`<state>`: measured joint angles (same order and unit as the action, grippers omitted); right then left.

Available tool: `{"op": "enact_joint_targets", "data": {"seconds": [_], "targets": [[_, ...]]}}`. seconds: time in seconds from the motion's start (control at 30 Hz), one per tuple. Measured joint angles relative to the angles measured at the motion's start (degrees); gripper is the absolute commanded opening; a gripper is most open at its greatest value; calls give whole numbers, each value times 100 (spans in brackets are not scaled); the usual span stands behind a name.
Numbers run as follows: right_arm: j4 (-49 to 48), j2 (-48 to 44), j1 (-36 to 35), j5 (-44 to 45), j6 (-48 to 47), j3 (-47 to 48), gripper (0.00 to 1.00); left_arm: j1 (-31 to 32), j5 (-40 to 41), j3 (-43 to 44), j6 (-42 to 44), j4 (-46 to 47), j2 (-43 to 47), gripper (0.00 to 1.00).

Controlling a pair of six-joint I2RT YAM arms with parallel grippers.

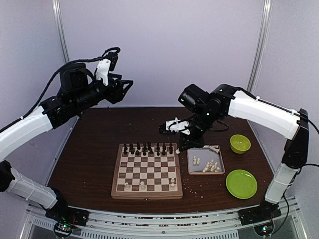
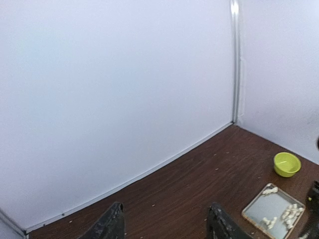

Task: Set up the chess pieces on the board
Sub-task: Place the bishop on f1.

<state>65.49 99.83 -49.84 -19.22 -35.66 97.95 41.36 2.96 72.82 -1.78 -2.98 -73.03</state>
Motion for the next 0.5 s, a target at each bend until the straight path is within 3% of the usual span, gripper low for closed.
{"op": "enact_joint_targets", "data": {"seconds": [0.27,0.5], "targets": [[723,1357,-986,503,-157,1252,1,-1366,-144,-887,-87,-212,229,58],[1062,2332,-1648,802,-210,1853,2,-1419,-111,-986,-83,-264,892,58]]}}
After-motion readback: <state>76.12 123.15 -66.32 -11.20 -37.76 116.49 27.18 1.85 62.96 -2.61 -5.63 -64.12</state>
